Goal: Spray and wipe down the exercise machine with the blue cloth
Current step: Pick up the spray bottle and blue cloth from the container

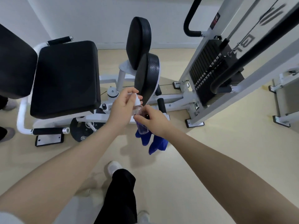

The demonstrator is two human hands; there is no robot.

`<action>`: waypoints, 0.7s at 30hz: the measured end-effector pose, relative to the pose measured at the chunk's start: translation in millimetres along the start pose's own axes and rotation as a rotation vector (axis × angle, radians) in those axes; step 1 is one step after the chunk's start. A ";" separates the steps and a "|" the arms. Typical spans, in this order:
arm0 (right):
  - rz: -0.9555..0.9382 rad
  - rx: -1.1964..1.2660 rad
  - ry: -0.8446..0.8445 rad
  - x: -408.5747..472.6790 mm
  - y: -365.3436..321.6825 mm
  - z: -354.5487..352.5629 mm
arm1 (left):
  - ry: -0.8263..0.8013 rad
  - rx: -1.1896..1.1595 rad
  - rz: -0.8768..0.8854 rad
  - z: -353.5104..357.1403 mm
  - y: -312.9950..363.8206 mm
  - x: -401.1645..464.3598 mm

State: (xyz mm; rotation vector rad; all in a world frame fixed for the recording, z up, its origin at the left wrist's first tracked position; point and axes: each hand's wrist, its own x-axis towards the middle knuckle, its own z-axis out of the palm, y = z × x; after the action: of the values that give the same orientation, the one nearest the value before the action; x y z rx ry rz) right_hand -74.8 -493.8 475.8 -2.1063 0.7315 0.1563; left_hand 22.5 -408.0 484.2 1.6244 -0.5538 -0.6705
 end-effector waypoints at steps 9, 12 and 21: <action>-0.045 -0.183 0.161 132.1 -86.9 -3.7 | 0.020 -0.027 -0.067 -80.3 15.8 117.5; -0.095 0.049 0.103 162.0 -105.1 -13.2 | -0.002 0.013 -0.029 -112.2 19.9 142.9; -0.244 0.336 0.017 249.0 -157.5 -3.6 | 0.002 0.061 -0.049 -179.1 5.0 179.7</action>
State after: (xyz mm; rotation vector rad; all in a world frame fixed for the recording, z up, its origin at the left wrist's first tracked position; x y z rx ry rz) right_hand 215.8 -537.1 498.3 -1.8552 0.4666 -0.1119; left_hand 276.2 -404.9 486.0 1.7007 -0.5386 -0.6939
